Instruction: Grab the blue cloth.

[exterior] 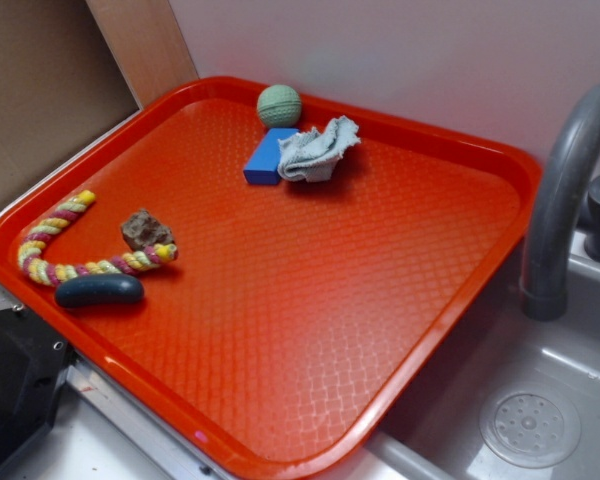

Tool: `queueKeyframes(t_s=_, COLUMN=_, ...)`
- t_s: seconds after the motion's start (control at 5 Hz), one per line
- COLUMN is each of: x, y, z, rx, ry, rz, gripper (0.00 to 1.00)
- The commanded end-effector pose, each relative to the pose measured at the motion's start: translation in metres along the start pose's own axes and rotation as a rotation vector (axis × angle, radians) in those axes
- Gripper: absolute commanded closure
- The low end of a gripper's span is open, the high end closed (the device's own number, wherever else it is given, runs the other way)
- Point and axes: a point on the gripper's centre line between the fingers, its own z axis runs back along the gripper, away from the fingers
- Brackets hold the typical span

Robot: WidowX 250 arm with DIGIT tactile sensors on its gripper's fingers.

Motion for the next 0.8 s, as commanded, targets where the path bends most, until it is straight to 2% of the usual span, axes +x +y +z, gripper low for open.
queueKeyframes(t_s=0.0, x=0.000, y=0.000, z=0.000, rx=0.000, ry=0.000, rz=0.000, gripper=0.00)
queueKeyframes(t_s=0.2, x=0.047, y=0.001, z=-0.030, rx=0.038, ry=-0.159, rz=-0.034, gripper=0.00)
queueKeyframes(t_s=0.4, x=0.094, y=-0.006, z=-0.058, rx=-0.017, ry=-0.225, rz=-0.246, gripper=0.00)
queueKeyframes(t_s=0.6, x=0.139, y=-0.002, z=-0.102, rx=0.030, ry=-0.221, rz=-0.374, gripper=0.00)
